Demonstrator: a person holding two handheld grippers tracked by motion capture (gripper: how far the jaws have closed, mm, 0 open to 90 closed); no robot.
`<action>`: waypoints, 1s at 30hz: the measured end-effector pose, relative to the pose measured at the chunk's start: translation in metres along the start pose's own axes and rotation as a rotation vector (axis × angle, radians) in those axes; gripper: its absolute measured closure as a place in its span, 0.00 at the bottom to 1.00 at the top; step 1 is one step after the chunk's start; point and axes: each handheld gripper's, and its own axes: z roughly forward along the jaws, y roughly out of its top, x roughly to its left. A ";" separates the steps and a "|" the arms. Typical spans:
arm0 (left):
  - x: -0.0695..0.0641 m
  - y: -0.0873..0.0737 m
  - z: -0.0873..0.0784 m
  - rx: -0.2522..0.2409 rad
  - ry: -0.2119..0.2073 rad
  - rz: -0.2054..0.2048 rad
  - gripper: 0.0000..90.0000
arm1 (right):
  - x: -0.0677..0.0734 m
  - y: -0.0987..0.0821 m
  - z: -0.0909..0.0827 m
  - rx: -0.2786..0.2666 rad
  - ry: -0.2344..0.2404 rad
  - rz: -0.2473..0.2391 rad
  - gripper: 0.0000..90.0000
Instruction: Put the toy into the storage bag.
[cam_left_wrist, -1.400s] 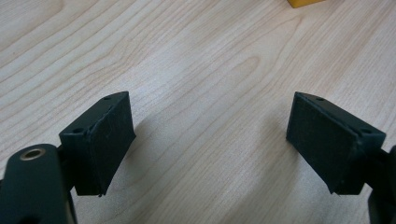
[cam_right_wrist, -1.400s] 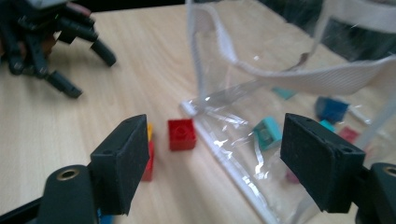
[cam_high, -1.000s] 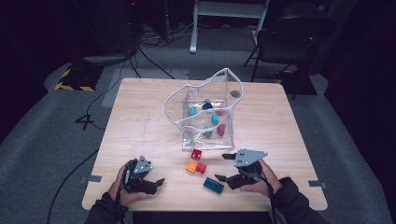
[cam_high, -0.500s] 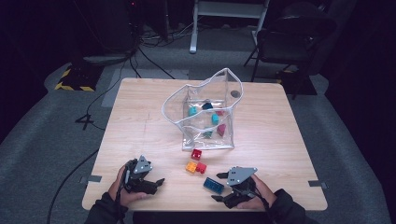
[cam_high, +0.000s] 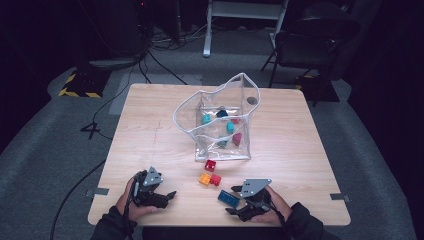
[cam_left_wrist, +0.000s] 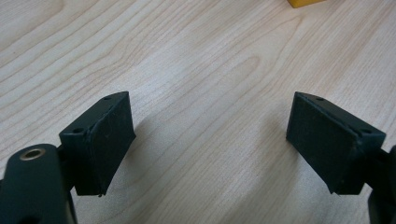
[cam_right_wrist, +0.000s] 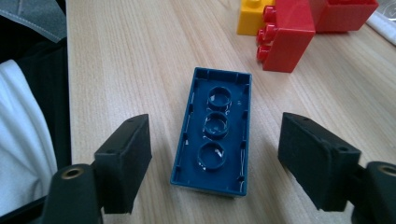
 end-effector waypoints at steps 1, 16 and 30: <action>0.000 0.000 0.000 0.000 0.000 0.000 0.17 | 0.000 0.000 0.000 0.000 -0.010 -0.005 0.31; 0.000 0.000 0.000 0.000 0.000 0.000 0.17 | -0.004 0.000 -0.001 -0.029 -0.019 0.003 0.66; 0.000 0.000 0.000 0.000 0.000 0.000 0.17 | -0.015 0.000 -0.014 -0.056 -0.066 0.033 0.66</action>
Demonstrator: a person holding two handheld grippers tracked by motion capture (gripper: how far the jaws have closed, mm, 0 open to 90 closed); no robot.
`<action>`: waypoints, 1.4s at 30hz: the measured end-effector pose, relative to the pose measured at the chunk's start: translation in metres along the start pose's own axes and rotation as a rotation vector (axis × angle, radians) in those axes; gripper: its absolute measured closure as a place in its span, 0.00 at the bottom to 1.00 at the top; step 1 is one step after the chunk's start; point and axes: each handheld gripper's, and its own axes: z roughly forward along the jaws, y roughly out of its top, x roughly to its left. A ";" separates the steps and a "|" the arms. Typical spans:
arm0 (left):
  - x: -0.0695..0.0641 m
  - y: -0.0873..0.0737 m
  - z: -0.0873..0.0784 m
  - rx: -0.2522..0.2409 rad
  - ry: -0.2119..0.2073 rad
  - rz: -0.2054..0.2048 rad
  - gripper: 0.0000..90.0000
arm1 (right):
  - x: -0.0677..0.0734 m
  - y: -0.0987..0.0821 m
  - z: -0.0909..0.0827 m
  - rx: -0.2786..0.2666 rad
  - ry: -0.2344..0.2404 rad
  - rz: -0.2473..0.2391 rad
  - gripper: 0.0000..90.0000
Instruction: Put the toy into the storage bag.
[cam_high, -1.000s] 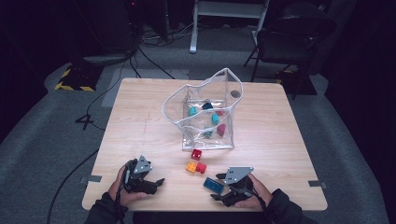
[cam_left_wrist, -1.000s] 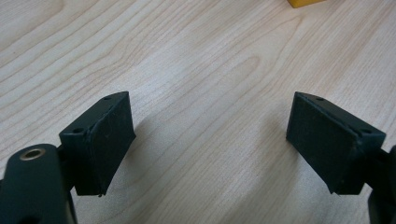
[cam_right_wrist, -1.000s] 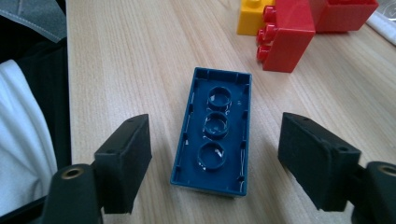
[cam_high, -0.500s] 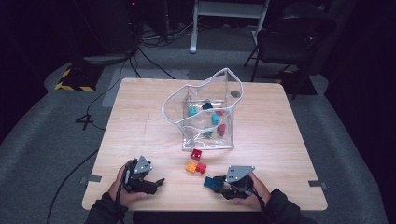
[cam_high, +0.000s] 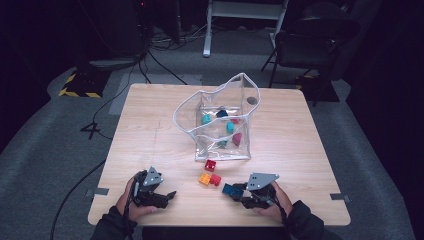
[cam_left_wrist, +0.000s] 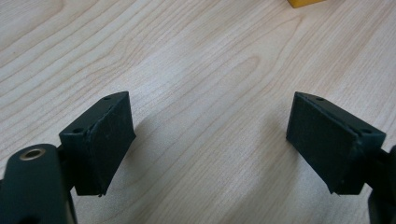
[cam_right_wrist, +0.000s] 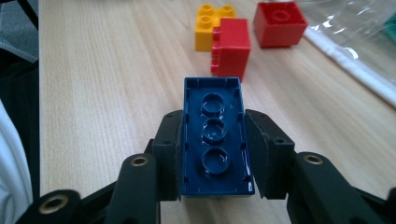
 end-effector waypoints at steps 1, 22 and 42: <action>0.000 0.000 0.000 0.000 0.000 0.000 0.17 | -0.001 0.000 -0.001 -0.003 -0.006 0.001 0.66; 0.000 0.000 0.000 0.000 0.000 -0.001 0.17 | -0.040 0.033 -0.063 -0.130 -0.129 0.014 0.66; 0.000 0.000 0.000 -0.001 -0.002 -0.004 0.17 | -0.060 0.089 -0.104 -0.192 -0.192 -0.033 0.66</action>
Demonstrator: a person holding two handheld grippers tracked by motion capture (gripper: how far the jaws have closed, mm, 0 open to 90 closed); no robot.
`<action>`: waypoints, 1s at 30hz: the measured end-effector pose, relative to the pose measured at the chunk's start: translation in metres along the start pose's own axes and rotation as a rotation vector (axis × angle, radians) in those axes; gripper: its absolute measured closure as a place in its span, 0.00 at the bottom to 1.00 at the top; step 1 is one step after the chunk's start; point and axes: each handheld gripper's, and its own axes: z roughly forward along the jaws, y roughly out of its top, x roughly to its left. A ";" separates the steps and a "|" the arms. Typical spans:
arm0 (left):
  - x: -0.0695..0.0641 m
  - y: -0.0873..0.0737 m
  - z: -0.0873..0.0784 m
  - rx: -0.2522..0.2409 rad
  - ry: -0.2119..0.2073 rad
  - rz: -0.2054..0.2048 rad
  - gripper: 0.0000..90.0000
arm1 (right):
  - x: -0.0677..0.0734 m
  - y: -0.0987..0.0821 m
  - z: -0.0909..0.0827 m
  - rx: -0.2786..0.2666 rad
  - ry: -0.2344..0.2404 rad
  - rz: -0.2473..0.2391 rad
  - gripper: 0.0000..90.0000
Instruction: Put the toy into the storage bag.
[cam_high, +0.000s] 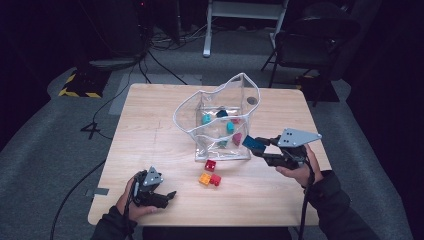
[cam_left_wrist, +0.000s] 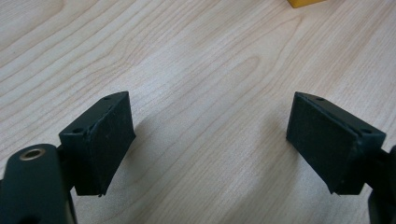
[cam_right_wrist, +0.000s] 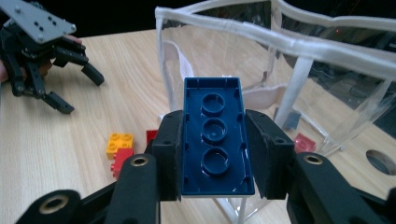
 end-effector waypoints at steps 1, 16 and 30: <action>0.000 0.000 0.000 0.000 0.001 0.001 0.17 | -0.001 0.002 0.000 -0.004 0.000 0.000 0.66; 0.000 0.000 0.000 0.000 0.001 0.000 0.17 | -0.009 0.032 -0.003 -0.035 -0.028 -0.025 0.66; 0.000 0.000 0.000 0.000 0.000 0.001 0.17 | -0.018 0.049 -0.001 -0.045 -0.057 -0.033 0.66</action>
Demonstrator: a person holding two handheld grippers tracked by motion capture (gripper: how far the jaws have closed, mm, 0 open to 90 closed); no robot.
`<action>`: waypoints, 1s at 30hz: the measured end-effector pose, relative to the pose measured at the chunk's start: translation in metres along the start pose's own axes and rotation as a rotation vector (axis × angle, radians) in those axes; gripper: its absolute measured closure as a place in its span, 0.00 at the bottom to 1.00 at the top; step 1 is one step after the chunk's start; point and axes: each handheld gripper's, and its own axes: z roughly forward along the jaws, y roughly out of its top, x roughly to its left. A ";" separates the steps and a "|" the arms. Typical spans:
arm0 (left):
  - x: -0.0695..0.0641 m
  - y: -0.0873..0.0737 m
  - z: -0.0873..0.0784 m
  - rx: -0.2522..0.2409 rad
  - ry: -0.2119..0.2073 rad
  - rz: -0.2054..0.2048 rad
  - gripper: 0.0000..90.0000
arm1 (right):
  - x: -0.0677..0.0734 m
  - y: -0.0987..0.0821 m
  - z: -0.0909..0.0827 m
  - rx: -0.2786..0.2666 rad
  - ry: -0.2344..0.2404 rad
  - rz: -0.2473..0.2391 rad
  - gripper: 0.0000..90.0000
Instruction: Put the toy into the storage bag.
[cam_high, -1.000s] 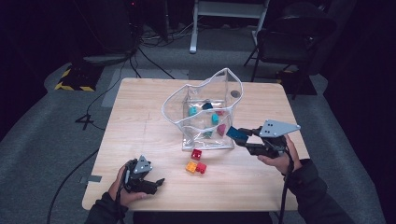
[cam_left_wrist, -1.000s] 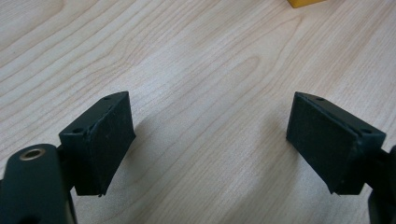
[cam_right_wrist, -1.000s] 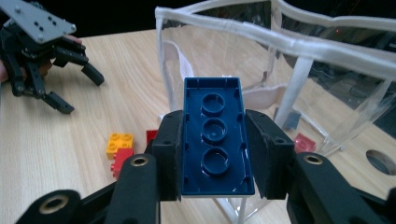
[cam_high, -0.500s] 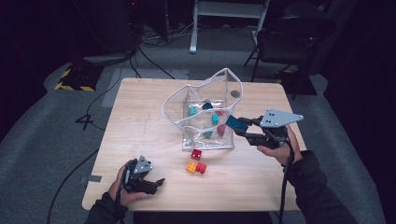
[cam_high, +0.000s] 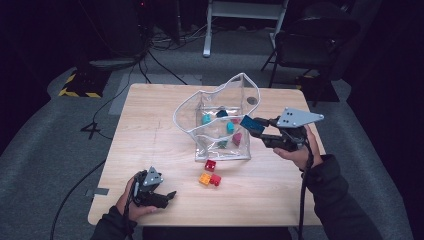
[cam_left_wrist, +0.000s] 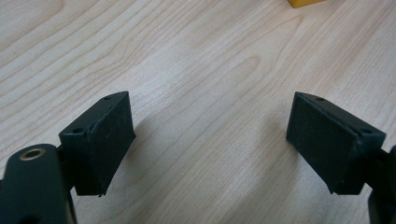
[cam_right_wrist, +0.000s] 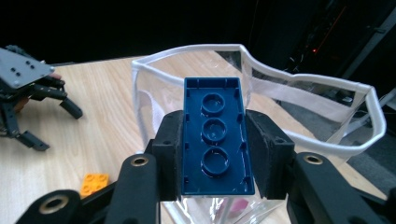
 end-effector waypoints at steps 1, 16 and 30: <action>0.000 0.000 0.000 0.000 0.000 0.000 0.17 | -0.001 0.002 0.001 -0.001 -0.003 0.000 0.66; 0.000 0.000 0.000 0.001 0.001 0.003 0.17 | -0.024 0.025 0.019 0.011 -0.031 0.028 0.66; 0.000 0.000 0.000 0.003 -0.001 0.004 0.17 | -0.039 0.033 0.049 0.047 -0.049 0.051 0.66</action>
